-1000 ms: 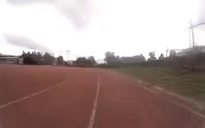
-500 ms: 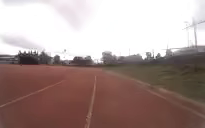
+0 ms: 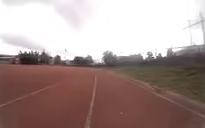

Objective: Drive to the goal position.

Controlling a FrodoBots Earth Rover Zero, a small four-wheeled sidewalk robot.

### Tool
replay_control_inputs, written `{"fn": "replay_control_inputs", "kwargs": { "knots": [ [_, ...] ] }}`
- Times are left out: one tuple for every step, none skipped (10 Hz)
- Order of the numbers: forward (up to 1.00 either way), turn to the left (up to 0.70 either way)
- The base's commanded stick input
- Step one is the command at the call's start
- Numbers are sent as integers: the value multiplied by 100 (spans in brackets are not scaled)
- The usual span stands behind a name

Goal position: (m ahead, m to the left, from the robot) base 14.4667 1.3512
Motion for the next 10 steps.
{"fn": "replay_control_inputs", "kwargs": {
  "knots": [
    [70, 0],
    [70, 0],
    [70, 0],
    [70, 0],
    [70, 0],
    [70, 0],
    [70, 0],
    [70, 0],
    [70, 0],
    [70, 0]
  ]
}}
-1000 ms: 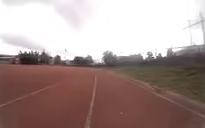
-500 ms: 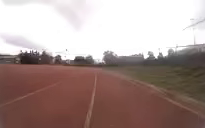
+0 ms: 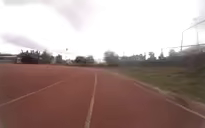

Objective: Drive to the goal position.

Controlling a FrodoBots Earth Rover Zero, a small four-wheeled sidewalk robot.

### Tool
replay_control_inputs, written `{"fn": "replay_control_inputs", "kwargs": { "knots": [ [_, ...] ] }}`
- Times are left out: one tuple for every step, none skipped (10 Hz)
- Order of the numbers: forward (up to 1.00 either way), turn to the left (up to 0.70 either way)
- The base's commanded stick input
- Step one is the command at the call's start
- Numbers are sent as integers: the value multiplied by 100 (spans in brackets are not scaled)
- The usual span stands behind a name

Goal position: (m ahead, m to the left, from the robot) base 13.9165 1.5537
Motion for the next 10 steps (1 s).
{"fn": "replay_control_inputs", "kwargs": {
  "knots": [
    [70, 0],
    [70, 0],
    [70, 0],
    [70, 0],
    [70, 0],
    [70, 0],
    [70, 0],
    [70, 0],
    [70, 0],
    [70, 0]
  ]
}}
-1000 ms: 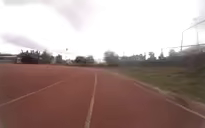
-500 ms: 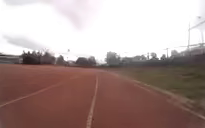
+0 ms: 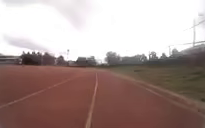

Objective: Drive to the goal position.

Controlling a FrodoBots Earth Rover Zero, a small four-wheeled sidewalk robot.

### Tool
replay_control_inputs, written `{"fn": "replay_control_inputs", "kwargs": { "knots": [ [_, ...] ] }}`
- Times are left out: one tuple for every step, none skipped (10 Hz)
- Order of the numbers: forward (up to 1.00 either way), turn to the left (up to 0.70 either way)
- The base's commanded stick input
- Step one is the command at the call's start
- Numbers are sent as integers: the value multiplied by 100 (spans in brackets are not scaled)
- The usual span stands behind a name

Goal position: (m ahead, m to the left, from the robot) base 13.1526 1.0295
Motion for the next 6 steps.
{"fn": "replay_control_inputs", "kwargs": {
  "knots": [
    [70, 0],
    [70, 0],
    [70, 0],
    [70, 0],
    [70, 0],
    [70, 0]
  ]
}}
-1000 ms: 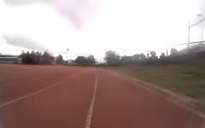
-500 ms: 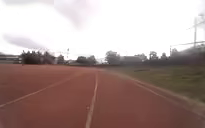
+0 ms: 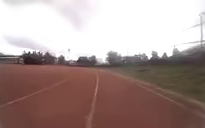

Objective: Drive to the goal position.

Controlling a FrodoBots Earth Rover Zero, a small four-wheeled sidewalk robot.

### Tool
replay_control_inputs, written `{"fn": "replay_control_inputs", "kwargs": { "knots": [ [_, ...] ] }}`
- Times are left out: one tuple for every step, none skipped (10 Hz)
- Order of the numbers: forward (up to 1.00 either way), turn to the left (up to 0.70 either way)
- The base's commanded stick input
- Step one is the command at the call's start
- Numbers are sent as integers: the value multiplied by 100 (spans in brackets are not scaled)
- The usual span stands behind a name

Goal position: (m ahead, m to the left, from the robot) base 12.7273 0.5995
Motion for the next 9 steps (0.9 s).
{"fn": "replay_control_inputs", "kwargs": {
  "knots": [
    [70, 0],
    [70, 0],
    [70, 0],
    [70, 0],
    [70, 0],
    [70, 0],
    [70, 0],
    [70, 0],
    [70, 0]
  ]
}}
